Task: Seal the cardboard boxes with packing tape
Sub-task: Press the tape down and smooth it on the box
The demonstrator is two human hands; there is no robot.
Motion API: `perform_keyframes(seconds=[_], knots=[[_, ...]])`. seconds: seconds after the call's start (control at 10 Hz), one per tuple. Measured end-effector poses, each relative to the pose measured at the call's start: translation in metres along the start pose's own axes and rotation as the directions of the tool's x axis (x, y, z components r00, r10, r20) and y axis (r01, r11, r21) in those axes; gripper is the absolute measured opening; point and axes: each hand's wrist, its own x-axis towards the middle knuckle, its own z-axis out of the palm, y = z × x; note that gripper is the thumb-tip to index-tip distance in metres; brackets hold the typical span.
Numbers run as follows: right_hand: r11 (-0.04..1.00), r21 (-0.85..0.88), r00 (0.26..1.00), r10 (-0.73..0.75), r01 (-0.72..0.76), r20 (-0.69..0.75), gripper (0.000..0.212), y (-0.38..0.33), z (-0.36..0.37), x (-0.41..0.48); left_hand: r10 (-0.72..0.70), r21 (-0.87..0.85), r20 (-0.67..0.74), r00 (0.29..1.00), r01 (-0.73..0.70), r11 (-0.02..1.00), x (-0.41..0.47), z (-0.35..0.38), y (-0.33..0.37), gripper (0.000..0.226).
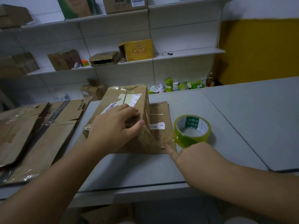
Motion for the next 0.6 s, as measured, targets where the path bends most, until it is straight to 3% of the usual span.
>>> perform_keyframes(seconds=[0.1, 0.2, 0.3, 0.4, 0.5, 0.6], knots=[[0.999, -0.028, 1.0, -0.027, 0.027, 0.0, 0.025, 0.008, -0.016, -0.016, -0.006, 0.02, -0.008, 1.0, 0.006, 1.0, -0.001, 0.0, 0.0, 0.069], [0.994, 0.104, 1.0, -0.008, 0.011, -0.026, 0.033, 0.019, -0.04, -0.028, 0.003, 0.011, -0.002, 1.0, -0.003, 1.0, 0.0, 0.001, 0.0, 0.069], [0.969, 0.231, 0.989, 0.116, -0.092, -0.093, 0.045, 0.022, -0.063, -0.028, 0.025, 0.028, 0.001, 1.0, -0.025, 0.999, -0.001, 0.002, 0.0, 0.07], [0.943, 0.275, 0.972, 0.219, -0.188, -0.087, 0.04, 0.004, -0.06, 0.0, 0.033, 0.033, -0.014, 0.999, -0.032, 0.999, -0.002, 0.003, 0.001, 0.067], [0.941, 0.278, 0.981, 0.187, -0.192, 0.046, 0.025, -0.023, -0.037, 0.024, 0.029, 0.021, -0.015, 0.999, -0.029, 0.999, -0.002, 0.003, 0.001, 0.065], [0.987, 0.118, 0.991, 0.102, -0.111, 0.082, 0.028, -0.027, -0.029, 0.017, 0.019, 0.034, -0.008, 1.0, -0.019, 0.999, -0.001, 0.003, 0.001, 0.065]])
